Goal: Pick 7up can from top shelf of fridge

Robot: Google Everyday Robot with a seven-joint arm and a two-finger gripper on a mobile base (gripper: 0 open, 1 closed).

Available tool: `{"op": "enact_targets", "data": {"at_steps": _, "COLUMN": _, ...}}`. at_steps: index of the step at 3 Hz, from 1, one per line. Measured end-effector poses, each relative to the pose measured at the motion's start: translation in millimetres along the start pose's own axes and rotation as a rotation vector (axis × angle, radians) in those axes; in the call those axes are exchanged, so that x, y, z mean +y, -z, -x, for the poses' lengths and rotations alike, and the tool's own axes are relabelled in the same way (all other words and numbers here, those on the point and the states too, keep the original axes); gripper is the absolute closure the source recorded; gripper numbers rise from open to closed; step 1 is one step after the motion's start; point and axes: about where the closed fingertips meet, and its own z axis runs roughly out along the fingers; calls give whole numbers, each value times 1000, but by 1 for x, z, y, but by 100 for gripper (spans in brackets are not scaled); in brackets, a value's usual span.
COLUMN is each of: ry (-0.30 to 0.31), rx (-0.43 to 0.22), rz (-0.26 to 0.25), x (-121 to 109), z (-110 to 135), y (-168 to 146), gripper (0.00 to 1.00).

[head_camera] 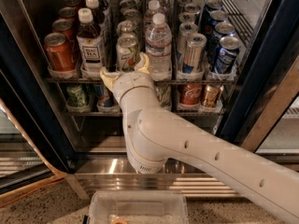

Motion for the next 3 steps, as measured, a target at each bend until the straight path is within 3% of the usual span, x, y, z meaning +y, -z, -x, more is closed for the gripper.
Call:
{"op": "enact_targets", "data": {"at_steps": 2, "ry": 7, "rx": 5, "rz": -10, "x": -2, "z": 0, "y": -18, "gripper": 25}}
{"op": "enact_targets", "data": {"at_steps": 3, "ry": 4, "rx": 12, "rz": -41, "x": -9, "z": -3, "y": -23, "gripper": 24}}
